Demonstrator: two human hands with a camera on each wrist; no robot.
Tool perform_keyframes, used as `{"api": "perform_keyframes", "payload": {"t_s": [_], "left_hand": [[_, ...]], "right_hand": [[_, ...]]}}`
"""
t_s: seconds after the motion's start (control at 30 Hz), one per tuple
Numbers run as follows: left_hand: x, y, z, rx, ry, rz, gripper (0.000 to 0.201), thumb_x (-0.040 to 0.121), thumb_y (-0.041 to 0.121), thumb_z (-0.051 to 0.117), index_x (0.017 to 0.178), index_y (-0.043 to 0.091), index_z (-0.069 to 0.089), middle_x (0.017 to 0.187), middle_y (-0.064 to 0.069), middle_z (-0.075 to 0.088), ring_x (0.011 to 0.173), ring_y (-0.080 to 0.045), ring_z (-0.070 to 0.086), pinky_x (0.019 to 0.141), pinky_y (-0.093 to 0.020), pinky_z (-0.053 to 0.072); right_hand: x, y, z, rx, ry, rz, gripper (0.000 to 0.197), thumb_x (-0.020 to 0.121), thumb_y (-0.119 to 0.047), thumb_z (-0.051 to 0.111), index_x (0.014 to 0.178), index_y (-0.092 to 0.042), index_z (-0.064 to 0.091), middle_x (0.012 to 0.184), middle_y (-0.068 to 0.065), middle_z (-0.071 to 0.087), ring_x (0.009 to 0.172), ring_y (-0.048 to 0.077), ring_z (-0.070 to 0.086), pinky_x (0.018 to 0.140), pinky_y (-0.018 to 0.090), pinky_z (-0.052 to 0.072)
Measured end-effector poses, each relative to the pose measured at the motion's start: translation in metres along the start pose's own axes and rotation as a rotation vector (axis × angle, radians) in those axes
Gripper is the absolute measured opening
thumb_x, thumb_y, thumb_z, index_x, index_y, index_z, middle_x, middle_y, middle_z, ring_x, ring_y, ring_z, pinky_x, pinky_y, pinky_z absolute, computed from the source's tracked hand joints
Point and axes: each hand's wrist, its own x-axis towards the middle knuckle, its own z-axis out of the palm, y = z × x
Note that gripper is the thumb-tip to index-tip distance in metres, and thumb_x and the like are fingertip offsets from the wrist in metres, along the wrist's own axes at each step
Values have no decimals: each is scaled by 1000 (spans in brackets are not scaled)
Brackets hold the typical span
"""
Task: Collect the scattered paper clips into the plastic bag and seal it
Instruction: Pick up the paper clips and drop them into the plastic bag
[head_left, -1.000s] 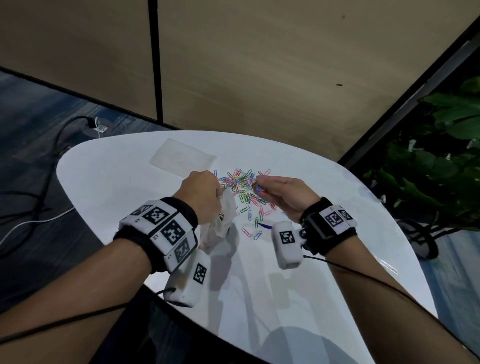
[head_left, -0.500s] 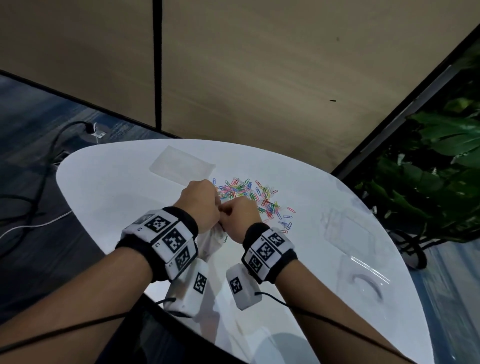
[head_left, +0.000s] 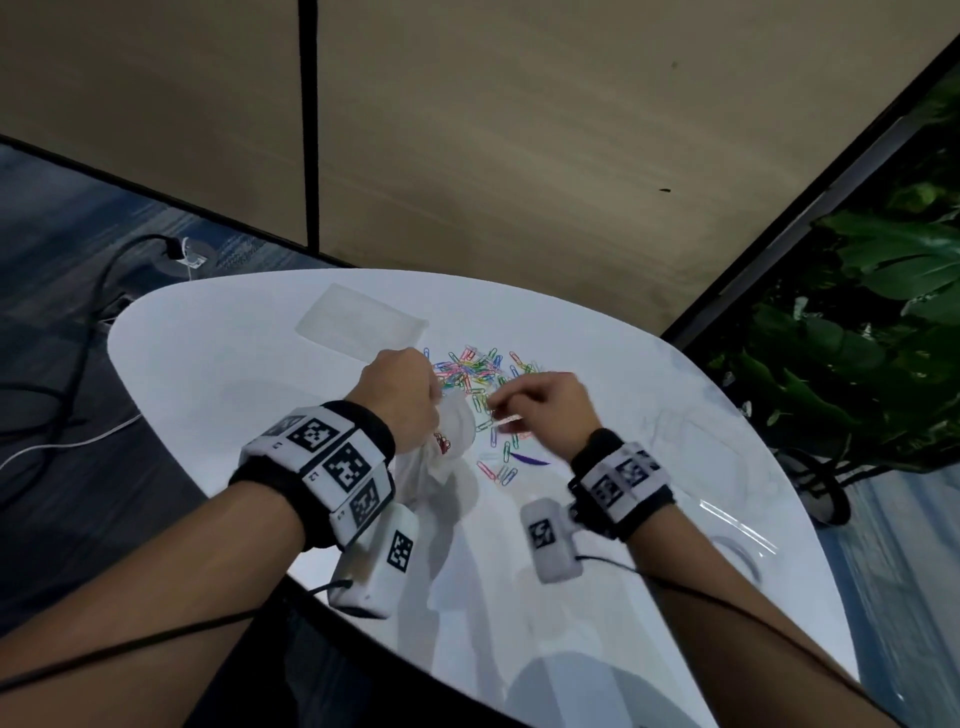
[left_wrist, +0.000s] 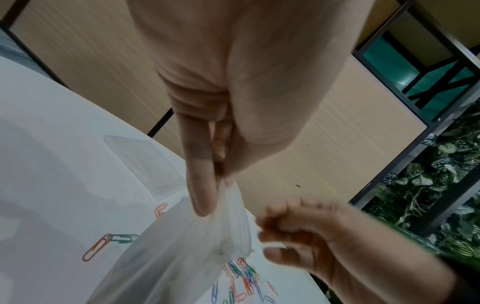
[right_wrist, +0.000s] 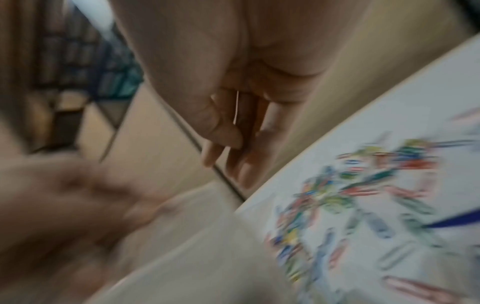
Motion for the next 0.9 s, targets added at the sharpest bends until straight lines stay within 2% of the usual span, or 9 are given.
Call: {"api": "perform_keyframes", "payload": {"t_s": [0.07,0.17,0.3,0.4,0.5,0.57,0.67,0.77,0.9], "left_hand": [[2,-4,-2,-6,2,-12,22,91,4,58,101,8,77,102,-14,72,92,-33,73,79,-33,60],[5,-7,-3,3,4,-5,23,87,3,59,98,10,79,100,-16,73,89,-33,73,86,-39,61],[8,-9,-3,22,-1,3,21,88,3,62,98,9,79,97,-15,74,85,-33,74,84,-40,62],[13,-12,-3,36,-5,1,21,88,2,60,95,9,79,93,-14,75,79,-31,75,82,-40,63],[12,-11,-4,47,-4,12,24,87,-1,58,91,9,80,86,-13,75,77,-30,75,80,-40,63],[10,-7,-3,63,2,21,24,87,-2,59,94,7,80,85,-14,76,80,-31,75,82,-40,62],[5,-3,-1,86,4,32,24,88,-4,56,96,2,78,87,-16,76,78,-32,75,78,-38,63],[2,-2,1,96,-4,41,27,89,0,56,103,8,77,91,-15,76,84,-32,74,80,-34,61],[4,-3,-1,64,-5,24,25,91,2,55,98,9,78,84,-12,75,71,-29,76,77,-34,62]], "right_hand": [[20,35,-32,-262,148,134,27,91,-6,53,99,-19,75,110,11,72,97,25,69,93,36,55],[41,87,-62,-702,83,396,44,100,-28,45,142,-13,45,148,9,46,133,30,46,109,33,34],[69,117,-56,-689,48,405,63,101,-41,38,155,-15,16,161,9,21,145,30,27,118,40,24],[84,114,-39,-849,-69,303,62,100,-42,35,154,-20,16,160,8,19,145,35,24,117,47,26],[79,109,-21,-961,-156,125,58,95,-41,36,150,-28,25,156,5,26,140,36,29,113,51,33],[72,111,-12,-1032,-149,11,50,95,-32,42,144,-23,38,149,6,39,130,35,43,107,45,41],[65,114,-4,-1120,-67,-123,29,96,-11,47,121,-10,63,118,12,63,107,31,61,88,33,49],[60,113,-7,-1125,-23,-97,23,89,-1,53,102,-8,71,101,12,68,95,30,66,77,27,49],[56,104,-25,-712,165,140,18,86,-12,64,95,-16,79,97,5,75,92,24,70,81,21,52]]}}
